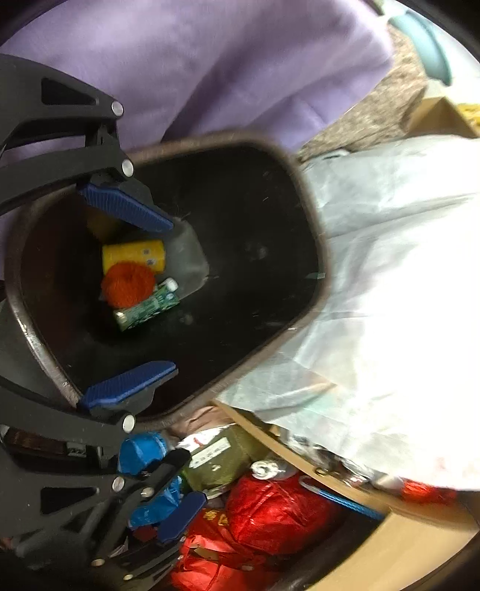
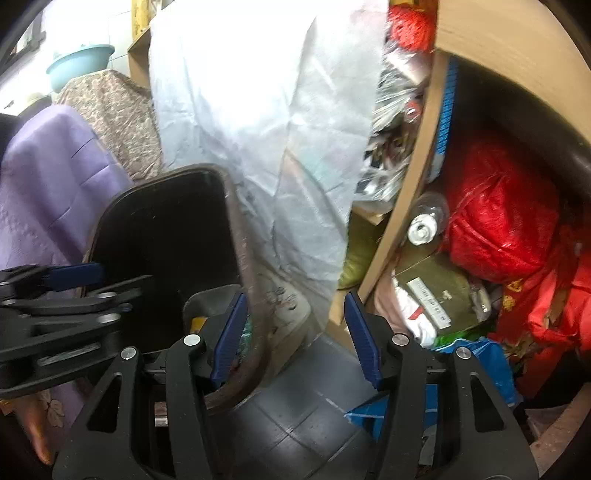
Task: Collect trash
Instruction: 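Drop the orange net into the bin by opening the left tool, then move the left tool back to the table and grasp the blue chip bag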
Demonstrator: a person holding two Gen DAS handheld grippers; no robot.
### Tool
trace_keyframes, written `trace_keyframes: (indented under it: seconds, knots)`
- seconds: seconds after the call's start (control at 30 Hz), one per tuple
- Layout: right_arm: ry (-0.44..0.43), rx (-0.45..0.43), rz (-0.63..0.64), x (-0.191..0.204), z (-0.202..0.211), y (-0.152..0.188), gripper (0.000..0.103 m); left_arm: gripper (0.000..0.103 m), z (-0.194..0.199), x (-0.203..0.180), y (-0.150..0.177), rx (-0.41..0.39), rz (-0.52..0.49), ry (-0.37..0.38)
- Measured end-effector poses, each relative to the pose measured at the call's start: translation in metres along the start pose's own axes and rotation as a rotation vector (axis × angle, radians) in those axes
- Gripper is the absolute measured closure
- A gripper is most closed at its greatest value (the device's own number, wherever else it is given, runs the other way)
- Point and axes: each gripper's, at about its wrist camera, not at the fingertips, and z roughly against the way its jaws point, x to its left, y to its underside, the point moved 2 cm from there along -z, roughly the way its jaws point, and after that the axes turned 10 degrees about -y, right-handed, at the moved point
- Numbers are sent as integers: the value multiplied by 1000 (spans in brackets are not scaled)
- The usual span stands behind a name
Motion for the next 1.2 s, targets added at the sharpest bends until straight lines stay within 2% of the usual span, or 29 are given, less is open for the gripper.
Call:
trace_keyframes:
  seconds: [0.1, 0.13, 0.2, 0.27, 0.37, 0.47, 0.53, 0.67, 0.8, 0.93, 1.07, 1.2]
  knots:
    - [66, -69, -14, -11, 16, -6, 45, 25, 22, 4, -4, -75, -7, -74]
    - [76, -80, -18, -14, 19, -8, 43, 25, 31, 8, -4, -94, 1, -112]
    - [84, -109, -41, -20, 28, -13, 43, 25, 43, 15, -5, -110, 14, -141]
    - [67, -122, -52, -19, 34, -18, 43, 25, 61, 26, -5, -133, 31, -176]
    - [26, -148, -39, -3, 45, -28, 43, 24, 96, 43, -2, -186, 55, -183]
    - [-54, -176, -12, 23, 58, -42, 43, 15, 135, 63, 3, -243, 85, -178]
    - [-128, -183, 14, 46, 67, -53, 37, 11, 162, 87, 8, -278, 122, -187]
    - [-304, -177, 82, 98, 81, -69, 35, 8, 197, 137, 21, -311, 177, -273]
    - [-463, -147, 179, 162, 89, -77, 34, 8, 221, 207, 42, -293, 264, -395]
    - [-584, -106, 239, 214, 94, -75, 34, 8, 232, 285, 73, -226, 384, -528]
    - [-645, -91, 322, 256, 103, -67, 34, 8, 233, 343, 94, -178, 506, -552]
    - [-717, -74, 404, 295, 117, -60, 34, 11, 220, 383, 91, -126, 585, -481]
